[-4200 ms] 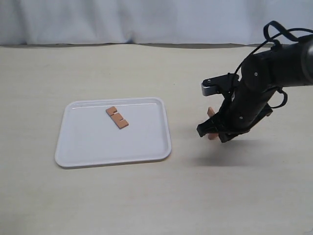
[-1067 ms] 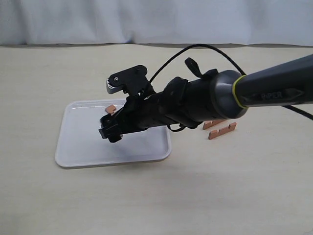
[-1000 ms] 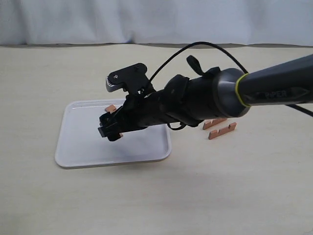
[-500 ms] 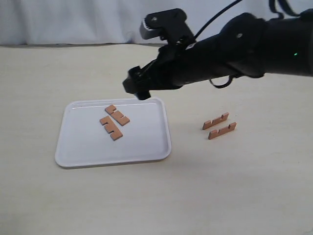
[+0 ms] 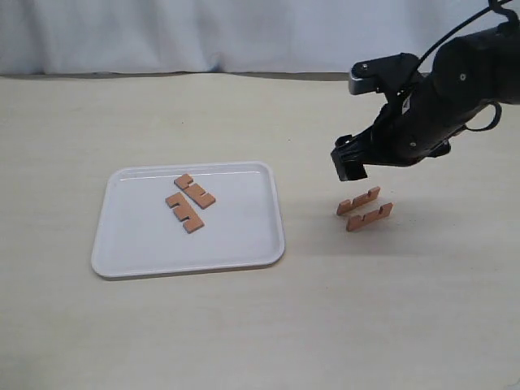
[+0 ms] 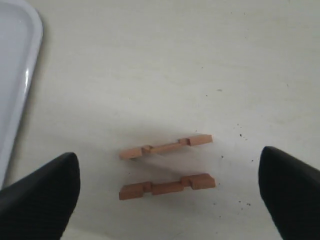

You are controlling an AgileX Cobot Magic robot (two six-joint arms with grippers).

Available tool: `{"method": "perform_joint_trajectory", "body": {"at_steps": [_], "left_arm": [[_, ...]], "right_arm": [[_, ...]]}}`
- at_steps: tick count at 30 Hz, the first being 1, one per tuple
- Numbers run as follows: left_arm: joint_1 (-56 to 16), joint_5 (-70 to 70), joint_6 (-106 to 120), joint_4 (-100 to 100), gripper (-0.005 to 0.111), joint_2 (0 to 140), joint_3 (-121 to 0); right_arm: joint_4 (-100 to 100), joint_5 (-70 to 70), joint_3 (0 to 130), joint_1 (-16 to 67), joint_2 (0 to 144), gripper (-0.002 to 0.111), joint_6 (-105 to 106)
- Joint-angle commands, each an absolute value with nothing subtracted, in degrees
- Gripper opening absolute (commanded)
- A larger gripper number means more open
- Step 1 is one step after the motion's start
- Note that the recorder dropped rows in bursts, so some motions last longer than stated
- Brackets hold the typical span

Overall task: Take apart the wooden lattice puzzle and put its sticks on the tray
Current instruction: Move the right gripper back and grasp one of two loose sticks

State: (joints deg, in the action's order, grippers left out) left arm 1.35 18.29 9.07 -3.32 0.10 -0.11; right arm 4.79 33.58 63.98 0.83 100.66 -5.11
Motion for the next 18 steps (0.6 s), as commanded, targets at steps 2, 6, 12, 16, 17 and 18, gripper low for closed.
{"method": "perform_joint_trajectory", "body": {"at_steps": [2,6,12,16,17,18], "left_arm": [[1.24,17.7,9.13,-3.17,0.0,0.0,0.0],[1.24,17.7,9.13,-3.17,0.0,0.0,0.0],[1.24,17.7,9.13,-3.17,0.0,0.0,0.0],[1.24,17.7,9.13,-3.17,0.0,0.0,0.0],[1.24,17.7,9.13,-3.17,0.0,0.0,0.0],[1.24,17.7,9.13,-3.17,0.0,0.0,0.0]], "right_arm": [[5.61,32.71,63.72,1.46,104.7,0.09,-5.14],[5.61,31.44,63.72,1.46,107.92,0.09,-5.14],[8.4,28.28,63.72,1.46,111.22,0.09,-5.14],[9.52,26.15,63.72,1.46,112.53,0.09,-5.14],[9.52,25.6,63.72,1.46,112.65,0.09,-5.14],[9.52,25.32,63.72,1.46,112.9,0.09,-5.24]]}}
